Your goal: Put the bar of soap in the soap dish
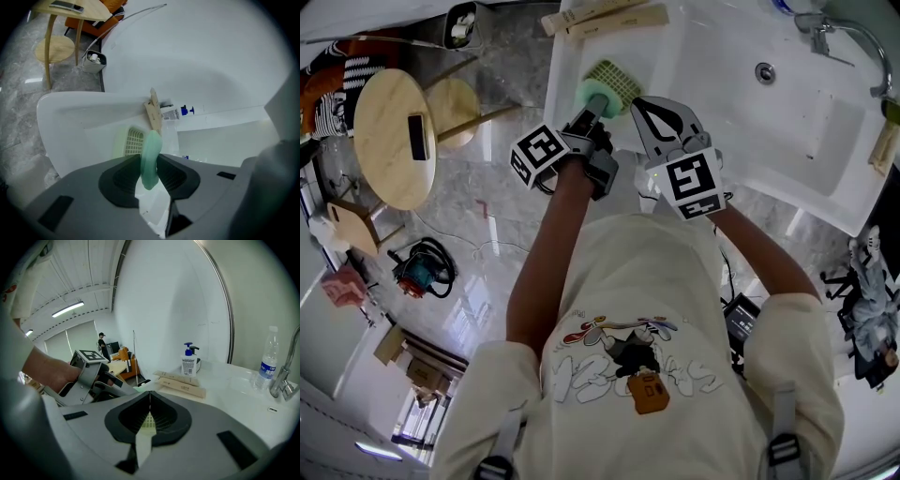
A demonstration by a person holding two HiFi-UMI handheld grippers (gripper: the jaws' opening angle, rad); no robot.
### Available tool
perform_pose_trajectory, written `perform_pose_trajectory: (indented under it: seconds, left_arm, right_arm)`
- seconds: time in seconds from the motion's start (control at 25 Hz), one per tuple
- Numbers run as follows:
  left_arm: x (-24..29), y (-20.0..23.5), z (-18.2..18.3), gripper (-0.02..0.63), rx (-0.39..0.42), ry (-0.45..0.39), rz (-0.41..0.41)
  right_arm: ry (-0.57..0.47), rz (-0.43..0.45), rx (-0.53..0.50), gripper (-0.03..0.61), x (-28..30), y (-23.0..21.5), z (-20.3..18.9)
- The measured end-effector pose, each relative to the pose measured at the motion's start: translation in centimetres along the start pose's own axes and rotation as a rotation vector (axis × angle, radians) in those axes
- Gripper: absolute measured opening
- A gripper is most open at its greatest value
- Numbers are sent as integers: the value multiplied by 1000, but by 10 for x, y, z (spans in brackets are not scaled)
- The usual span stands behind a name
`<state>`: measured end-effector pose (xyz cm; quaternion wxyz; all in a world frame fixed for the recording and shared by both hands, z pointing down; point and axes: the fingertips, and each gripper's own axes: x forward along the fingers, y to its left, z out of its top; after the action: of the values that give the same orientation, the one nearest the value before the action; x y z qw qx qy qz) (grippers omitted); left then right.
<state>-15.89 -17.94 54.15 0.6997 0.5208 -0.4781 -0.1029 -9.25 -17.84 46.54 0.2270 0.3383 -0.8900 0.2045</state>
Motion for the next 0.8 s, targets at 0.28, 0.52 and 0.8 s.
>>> perform_pose_trajectory:
  seconds: [0.28, 0.52, 0.8]
  left_arm:
    - [1, 12, 2, 120, -22, -1, 75]
    - [-1, 19, 2, 120, -6, 3, 136]
    - [2, 25, 1, 120, -6, 15, 177]
  right_arm:
    - [4, -6, 8, 6, -2, -2, 0]
    - [2, -11, 12, 6, -6, -5, -1]
    - [4, -13, 17, 6, -9, -5, -3]
